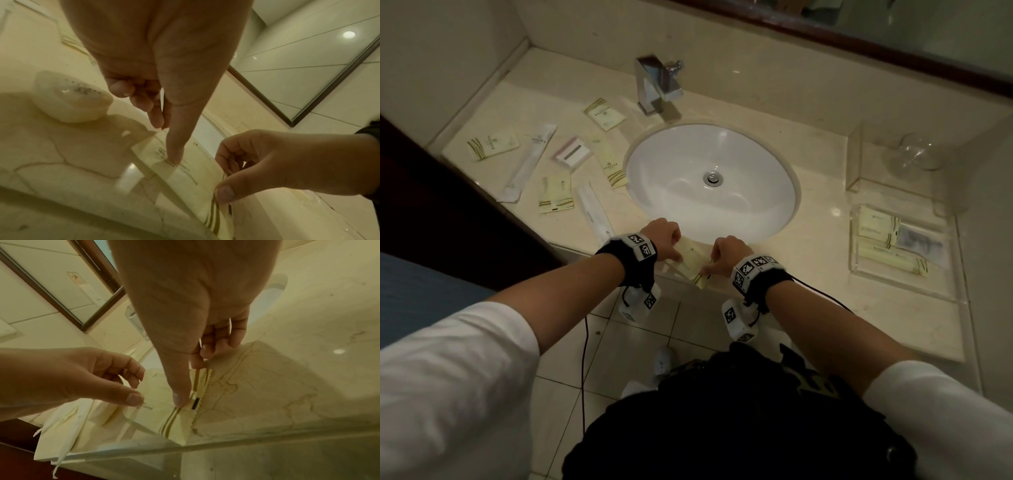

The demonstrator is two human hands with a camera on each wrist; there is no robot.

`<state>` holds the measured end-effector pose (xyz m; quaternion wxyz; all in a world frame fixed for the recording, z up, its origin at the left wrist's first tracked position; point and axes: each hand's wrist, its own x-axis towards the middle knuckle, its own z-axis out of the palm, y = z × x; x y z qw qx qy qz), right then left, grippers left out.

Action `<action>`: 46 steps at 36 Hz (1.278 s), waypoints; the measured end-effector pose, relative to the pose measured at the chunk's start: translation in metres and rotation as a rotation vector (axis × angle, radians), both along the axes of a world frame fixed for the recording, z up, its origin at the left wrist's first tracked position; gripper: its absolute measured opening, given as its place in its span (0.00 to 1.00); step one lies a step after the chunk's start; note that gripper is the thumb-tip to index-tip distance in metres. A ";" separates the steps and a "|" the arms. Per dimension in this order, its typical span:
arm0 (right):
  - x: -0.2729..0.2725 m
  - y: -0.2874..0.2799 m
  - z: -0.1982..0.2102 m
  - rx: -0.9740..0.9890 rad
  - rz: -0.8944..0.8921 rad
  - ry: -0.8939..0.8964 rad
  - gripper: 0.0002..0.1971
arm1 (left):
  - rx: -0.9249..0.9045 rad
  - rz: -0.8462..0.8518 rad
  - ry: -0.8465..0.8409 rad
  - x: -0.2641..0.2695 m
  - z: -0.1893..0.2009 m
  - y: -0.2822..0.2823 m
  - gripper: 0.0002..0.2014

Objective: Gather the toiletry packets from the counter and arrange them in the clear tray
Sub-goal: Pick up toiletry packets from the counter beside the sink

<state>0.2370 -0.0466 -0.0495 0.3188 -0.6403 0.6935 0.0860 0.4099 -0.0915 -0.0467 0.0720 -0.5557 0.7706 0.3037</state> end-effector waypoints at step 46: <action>-0.274 0.038 0.029 -0.490 -1.083 -0.797 0.10 | 0.266 0.164 0.533 -0.276 0.048 -0.017 0.10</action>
